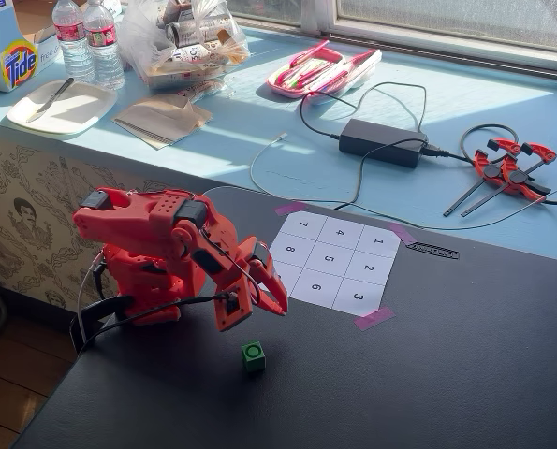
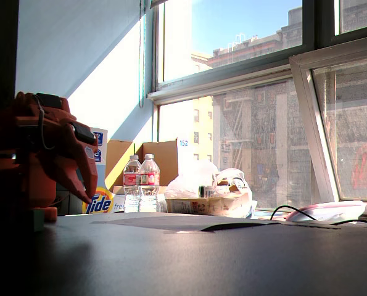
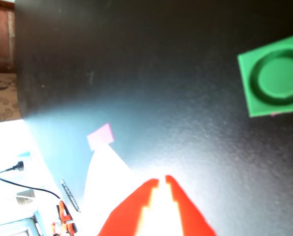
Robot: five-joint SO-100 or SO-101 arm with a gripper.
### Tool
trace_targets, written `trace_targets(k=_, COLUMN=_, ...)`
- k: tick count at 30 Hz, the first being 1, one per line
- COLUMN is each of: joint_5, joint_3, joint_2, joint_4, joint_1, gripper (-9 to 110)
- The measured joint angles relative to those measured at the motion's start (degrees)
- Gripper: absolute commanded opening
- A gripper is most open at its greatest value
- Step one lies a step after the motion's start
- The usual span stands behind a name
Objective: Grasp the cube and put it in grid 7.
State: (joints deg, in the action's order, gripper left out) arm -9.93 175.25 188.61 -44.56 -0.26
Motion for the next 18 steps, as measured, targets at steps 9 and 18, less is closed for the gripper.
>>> trace_targets(k=9, joint_5=-0.5, joint_3=0.0, joint_2=0.0, joint_4=-0.4, joint_1=0.5, gripper=0)
trace_targets(k=18, joint_5=-0.5, joint_3=0.0, joint_2=0.0, joint_4=-0.4, joint_1=0.5, gripper=0)
